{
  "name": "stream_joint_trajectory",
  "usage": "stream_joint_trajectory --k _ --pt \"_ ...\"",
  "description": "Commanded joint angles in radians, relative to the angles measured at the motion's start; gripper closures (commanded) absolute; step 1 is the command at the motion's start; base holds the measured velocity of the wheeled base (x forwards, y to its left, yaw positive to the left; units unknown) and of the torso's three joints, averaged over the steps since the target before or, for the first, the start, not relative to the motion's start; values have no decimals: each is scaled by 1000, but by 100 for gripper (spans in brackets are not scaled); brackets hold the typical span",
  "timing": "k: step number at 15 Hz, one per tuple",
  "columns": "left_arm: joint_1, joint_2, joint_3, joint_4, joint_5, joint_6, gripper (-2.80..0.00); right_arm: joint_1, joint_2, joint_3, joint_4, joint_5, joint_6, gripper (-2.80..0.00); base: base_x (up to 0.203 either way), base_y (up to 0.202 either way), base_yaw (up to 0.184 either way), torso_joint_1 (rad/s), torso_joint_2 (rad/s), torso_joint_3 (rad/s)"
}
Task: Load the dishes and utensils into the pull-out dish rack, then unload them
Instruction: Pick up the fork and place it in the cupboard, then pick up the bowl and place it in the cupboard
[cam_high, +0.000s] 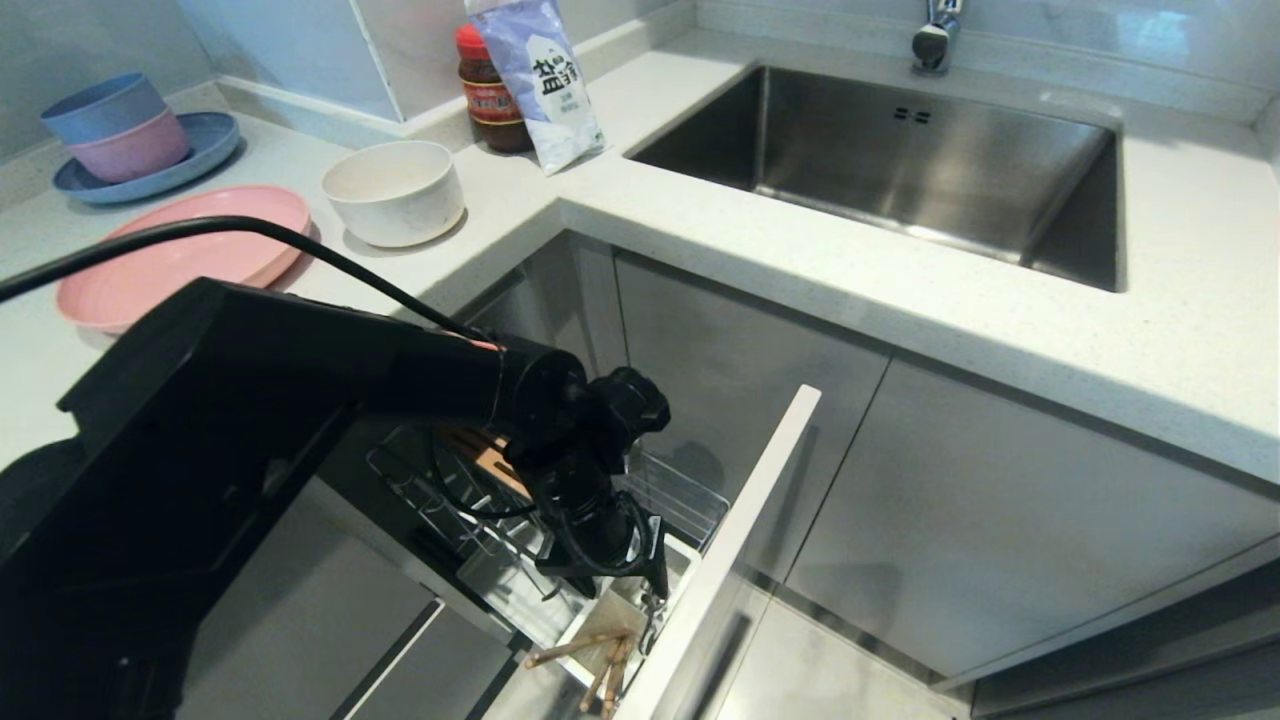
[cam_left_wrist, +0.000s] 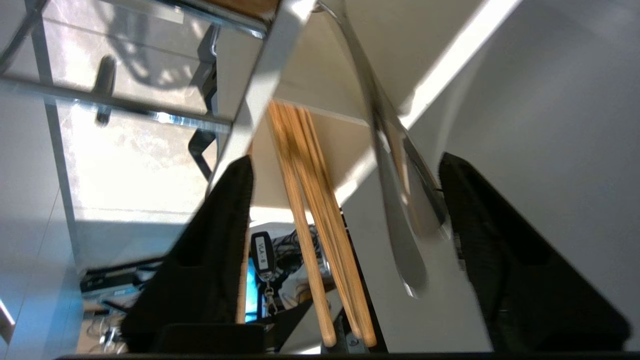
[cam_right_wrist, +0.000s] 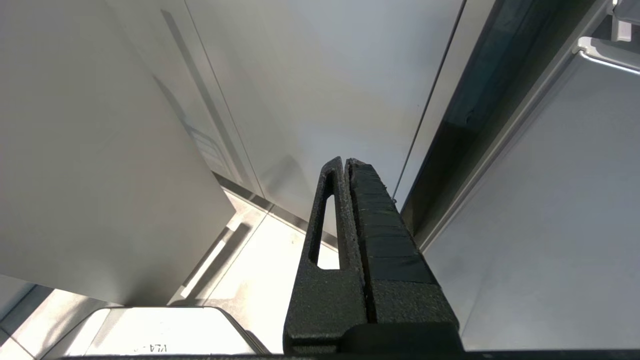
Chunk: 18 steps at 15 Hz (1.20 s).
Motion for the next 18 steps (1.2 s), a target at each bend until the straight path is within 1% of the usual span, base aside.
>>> stream_joint_trajectory --k 1,5,6,15,18 --pt "-5 -77 10 5 0 -4 -280 0 -3 2 0 0 0 0 0 0 0 0 0 0" --pt "-6 -213 30 14 2 -3 -280 0 -3 2 0 0 0 0 0 0 0 0 0 0" --pt "-6 -246 34 17 3 -2 0 0 -3 2 0 0 0 0 0 0 0 0 0 0" --pt "-13 -532 46 32 23 2 0 0 -3 2 0 0 0 0 0 0 0 0 0 0" --pt "8 -661 34 29 30 11 0 0 -3 2 0 0 0 0 0 0 0 0 0 0"
